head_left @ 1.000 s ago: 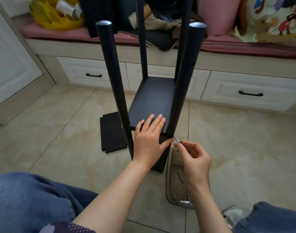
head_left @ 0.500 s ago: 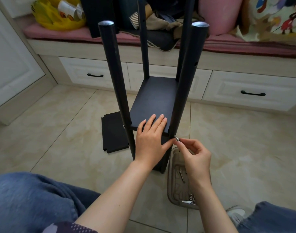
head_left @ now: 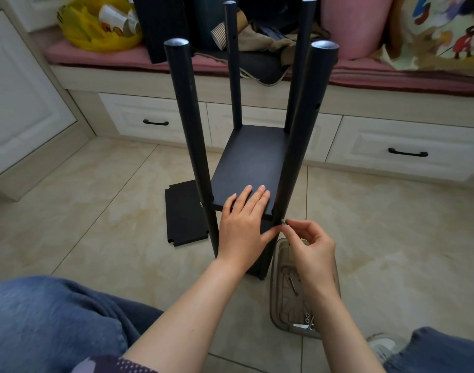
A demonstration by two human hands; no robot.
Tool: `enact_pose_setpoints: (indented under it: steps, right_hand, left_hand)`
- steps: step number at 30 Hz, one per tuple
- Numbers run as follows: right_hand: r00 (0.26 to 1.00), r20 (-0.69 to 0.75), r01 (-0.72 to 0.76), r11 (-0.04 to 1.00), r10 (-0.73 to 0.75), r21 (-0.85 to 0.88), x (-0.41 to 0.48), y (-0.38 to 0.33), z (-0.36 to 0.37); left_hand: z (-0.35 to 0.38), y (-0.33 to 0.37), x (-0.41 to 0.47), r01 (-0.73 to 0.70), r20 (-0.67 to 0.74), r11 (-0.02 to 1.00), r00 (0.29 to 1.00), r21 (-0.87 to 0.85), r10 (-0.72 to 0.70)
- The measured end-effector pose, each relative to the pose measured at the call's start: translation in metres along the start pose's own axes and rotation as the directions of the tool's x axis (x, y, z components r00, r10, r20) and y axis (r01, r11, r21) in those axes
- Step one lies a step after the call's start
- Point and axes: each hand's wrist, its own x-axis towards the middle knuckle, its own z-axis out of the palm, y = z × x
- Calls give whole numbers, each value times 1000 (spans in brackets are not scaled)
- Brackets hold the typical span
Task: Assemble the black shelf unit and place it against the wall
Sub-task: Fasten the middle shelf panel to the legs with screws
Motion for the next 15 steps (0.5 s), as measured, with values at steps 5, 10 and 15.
enact_pose_setpoints:
  steps: [5, 10, 15]
  right_hand:
    - [1000, 0, -2, 1000, 2, -26, 4, 2, 1]
    - [998, 30, 50, 993, -47, -110, 5, 3, -1]
    - [998, 37, 64, 991, -60, -118, 5, 0, 0]
  left_hand:
    - [-1, 0, 0, 7, 6, 1000, 1000, -17, -7]
    - [-1, 1, 0, 7, 11, 999, 1000, -33, -7]
    - [-2, 1, -1, 11, 5, 999, 1000, -43, -11]
